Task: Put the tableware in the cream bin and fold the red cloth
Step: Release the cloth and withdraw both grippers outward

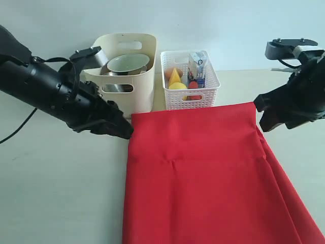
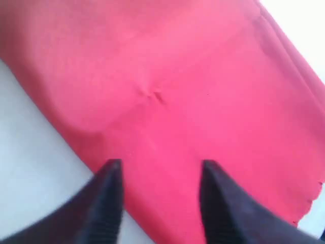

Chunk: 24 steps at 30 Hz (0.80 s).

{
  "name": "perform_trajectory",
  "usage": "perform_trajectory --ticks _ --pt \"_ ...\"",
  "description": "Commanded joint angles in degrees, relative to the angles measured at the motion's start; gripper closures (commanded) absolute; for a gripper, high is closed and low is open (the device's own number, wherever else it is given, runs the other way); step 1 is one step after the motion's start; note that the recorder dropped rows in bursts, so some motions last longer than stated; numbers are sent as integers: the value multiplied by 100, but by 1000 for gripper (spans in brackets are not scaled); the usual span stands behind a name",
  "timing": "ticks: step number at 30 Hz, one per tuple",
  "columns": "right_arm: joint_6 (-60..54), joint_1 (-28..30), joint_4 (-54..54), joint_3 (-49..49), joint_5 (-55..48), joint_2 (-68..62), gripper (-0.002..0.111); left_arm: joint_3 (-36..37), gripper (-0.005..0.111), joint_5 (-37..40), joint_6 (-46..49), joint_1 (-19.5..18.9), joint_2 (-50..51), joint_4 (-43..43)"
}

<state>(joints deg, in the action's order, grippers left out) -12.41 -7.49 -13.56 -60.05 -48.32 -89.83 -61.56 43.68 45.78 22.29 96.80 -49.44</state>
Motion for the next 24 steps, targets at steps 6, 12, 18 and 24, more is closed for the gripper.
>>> perform_trajectory --ticks 6,12,18,24 --pt "307 24 611 657 47 813 53 8 107 488 -516 -60 -1048 625" --pt "366 24 614 959 307 1054 53 8 107 511 -1051 -60 -1925 1343" --pt "413 24 564 1255 578 1051 53 78 107 526 -1463 -60 -3083 1880" --pt "413 14 433 1315 803 1040 53 588 107 451 -1533 -60 -4301 2053"
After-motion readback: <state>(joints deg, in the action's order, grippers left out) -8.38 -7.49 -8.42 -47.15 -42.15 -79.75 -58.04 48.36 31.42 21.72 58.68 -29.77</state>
